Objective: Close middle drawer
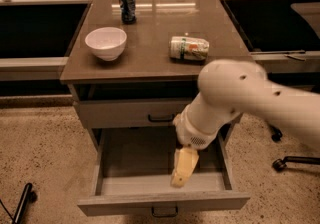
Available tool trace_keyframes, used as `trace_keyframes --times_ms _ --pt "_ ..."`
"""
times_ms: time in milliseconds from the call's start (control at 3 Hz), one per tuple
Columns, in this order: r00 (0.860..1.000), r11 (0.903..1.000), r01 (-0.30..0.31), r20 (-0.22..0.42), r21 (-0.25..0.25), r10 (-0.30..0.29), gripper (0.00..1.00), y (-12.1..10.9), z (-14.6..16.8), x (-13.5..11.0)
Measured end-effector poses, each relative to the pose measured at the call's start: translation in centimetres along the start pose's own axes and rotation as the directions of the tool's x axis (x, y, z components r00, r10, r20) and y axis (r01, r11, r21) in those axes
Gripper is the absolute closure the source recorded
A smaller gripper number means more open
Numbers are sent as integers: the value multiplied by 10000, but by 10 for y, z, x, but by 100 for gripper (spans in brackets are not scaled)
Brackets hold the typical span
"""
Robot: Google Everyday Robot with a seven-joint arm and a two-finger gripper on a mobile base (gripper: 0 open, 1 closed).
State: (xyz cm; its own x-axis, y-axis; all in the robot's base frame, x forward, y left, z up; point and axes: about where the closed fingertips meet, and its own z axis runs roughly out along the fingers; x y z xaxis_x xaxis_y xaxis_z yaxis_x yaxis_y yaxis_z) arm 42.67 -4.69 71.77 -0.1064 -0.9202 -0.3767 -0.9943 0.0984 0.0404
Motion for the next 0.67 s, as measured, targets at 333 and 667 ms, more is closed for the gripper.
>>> trace_keyframes --times_ms 333,667 --pt "9997 9992 -89 -227 -386 80 0 17 22 15" --pt "9997 9992 -75 -233 -387 66 0 17 22 15"
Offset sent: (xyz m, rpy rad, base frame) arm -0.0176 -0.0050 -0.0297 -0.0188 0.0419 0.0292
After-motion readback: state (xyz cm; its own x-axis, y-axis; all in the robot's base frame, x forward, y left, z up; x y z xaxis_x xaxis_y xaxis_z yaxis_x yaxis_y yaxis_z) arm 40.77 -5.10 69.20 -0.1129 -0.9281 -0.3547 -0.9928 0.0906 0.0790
